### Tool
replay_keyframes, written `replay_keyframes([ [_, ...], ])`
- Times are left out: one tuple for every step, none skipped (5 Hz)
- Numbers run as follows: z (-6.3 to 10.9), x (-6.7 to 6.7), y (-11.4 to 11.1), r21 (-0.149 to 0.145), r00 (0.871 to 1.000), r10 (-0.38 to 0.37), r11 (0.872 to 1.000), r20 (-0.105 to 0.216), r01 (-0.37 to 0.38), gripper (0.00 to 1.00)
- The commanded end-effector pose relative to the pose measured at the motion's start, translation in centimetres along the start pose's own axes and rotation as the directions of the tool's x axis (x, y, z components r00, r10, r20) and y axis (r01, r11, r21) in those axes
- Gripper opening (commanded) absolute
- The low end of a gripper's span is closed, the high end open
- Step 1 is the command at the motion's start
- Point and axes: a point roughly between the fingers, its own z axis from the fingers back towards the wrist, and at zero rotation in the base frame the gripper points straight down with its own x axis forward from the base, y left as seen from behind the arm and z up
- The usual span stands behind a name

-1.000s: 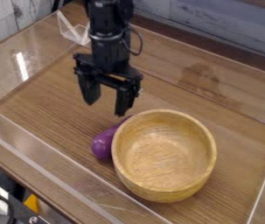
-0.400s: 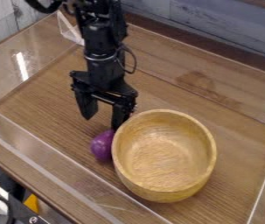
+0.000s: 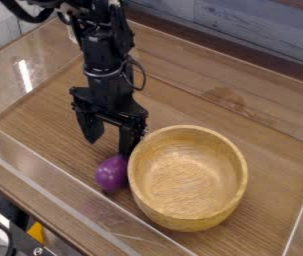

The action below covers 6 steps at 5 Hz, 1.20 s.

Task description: Put the purple eggplant in the brown bowl

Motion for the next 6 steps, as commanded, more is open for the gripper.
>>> replay_keyframes([
  [0.4, -0.2, -1.3, 0.018, 0.999, -0.03, 0.999, 0.036, 0.029, 1.0],
  [0.7, 0.4, -0.7, 0.029, 0.997, -0.059, 0.998, 0.042, 0.057, 1.0],
  [0.9, 1.0, 0.0, 0.034, 0.995, -0.082, 0.996, 0.048, 0.08, 1.0],
  [1.6, 1.4, -0.9, 0.037, 0.996, -0.068, 0.997, 0.054, 0.066, 1.0],
  [2.1, 1.7, -1.7, 0.039, 0.997, -0.06, 0.998, 0.058, 0.058, 1.0],
  [1.5, 1.8, -1.1, 0.044, 0.993, -0.101, 0.994, 0.061, 0.099, 1.0],
])
